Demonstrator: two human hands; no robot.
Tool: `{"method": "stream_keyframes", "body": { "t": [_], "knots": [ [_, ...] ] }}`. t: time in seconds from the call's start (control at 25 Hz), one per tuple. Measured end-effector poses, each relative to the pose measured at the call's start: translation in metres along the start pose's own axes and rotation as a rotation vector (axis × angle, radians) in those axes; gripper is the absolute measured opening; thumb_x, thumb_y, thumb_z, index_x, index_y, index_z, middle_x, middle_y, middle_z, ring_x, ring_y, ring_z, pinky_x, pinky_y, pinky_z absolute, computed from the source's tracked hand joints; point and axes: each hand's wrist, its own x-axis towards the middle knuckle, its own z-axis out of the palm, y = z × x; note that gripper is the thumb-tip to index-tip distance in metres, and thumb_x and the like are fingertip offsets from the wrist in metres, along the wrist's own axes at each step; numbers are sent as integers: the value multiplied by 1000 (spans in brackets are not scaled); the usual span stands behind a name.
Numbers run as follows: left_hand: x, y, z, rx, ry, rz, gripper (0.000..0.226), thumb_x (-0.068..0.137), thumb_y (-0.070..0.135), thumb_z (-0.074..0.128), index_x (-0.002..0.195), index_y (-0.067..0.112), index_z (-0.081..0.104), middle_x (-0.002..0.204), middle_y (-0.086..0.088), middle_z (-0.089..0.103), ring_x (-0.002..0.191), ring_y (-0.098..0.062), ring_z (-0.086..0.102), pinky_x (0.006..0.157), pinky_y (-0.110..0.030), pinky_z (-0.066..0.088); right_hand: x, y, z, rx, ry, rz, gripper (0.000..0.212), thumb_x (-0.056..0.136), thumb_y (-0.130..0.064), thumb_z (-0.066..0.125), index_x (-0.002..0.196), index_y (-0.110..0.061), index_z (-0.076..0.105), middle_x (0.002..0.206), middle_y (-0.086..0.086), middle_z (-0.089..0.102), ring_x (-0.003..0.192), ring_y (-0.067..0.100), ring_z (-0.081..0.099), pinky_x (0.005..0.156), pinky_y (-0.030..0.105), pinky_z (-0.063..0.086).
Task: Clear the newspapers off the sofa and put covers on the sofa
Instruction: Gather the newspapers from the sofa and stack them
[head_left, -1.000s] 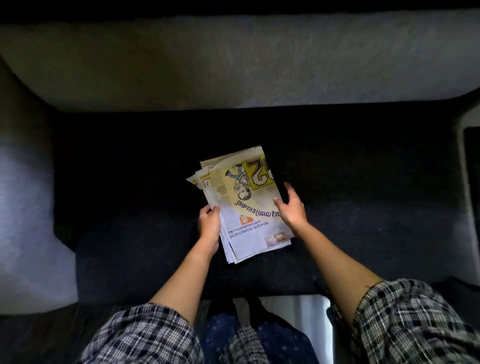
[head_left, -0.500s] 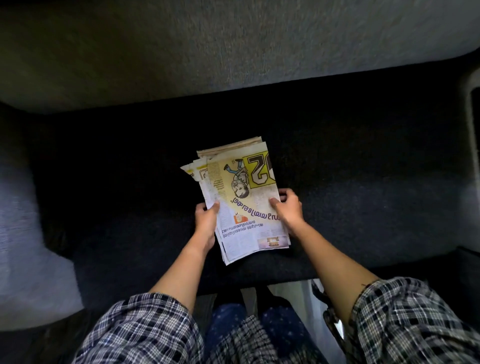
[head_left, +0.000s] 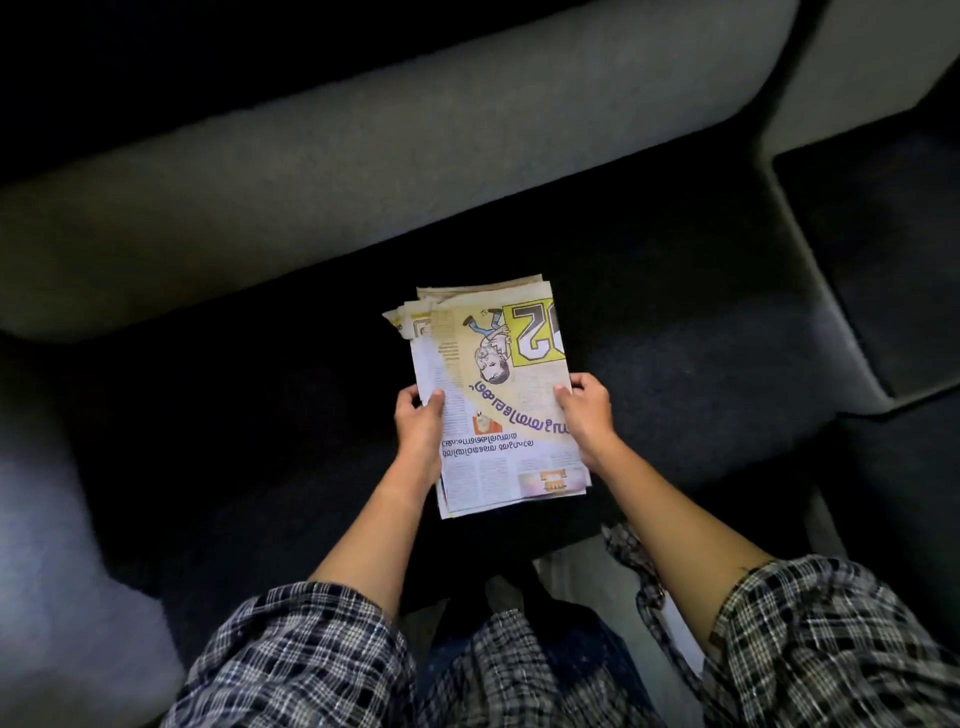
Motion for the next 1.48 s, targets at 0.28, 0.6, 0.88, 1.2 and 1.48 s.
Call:
{"method": "stream_keyframes", "body": {
  "t": [0.28, 0.6, 0.88, 1.2, 1.48],
  "knots": [
    [-82, 9, 86, 266, -252, 227, 25, 95, 12, 47, 119, 7, 42, 111, -17, 61, 91, -30, 64, 79, -45, 55, -49, 4, -108, 282, 310, -107, 2, 93, -12, 52, 93, -13, 53, 100, 12, 66, 90, 25, 65, 76, 39, 56],
    [-230, -102, 226, 607, -613, 229, 18, 94, 9, 50, 110, 13, 42, 114, -18, 60, 100, -35, 63, 84, -55, 52, -137, 118, -298, 661, 696, -32, 13, 92, -9, 50, 103, -7, 56, 96, 7, 62, 83, 19, 60, 59, 25, 50],
    [-385, -302, 324, 854, -873, 211, 40, 95, 10, 49, 133, 7, 35, 120, -20, 57, 94, -30, 60, 81, -44, 52, -235, 278, -474, 884, 1008, 52, 12, 92, -10, 48, 102, -7, 54, 97, 12, 62, 84, 24, 60, 67, 35, 53],
    [-526, -497, 377, 1100, -1097, 164, 40, 95, 9, 49, 133, 4, 35, 122, -21, 55, 95, -28, 58, 81, -42, 50, -330, 449, -607, 1006, 1222, 168, 14, 92, -15, 49, 103, -6, 54, 104, 13, 64, 95, 28, 63, 82, 48, 55],
    [-574, -613, 465, 1278, -1117, 157, 46, 95, 10, 51, 137, 4, 33, 126, -23, 54, 108, -36, 58, 83, -44, 50, -333, 527, -702, 1123, 1286, 237, 19, 93, -17, 50, 108, -6, 55, 102, 12, 65, 90, 28, 66, 79, 48, 56]
  ]
}}
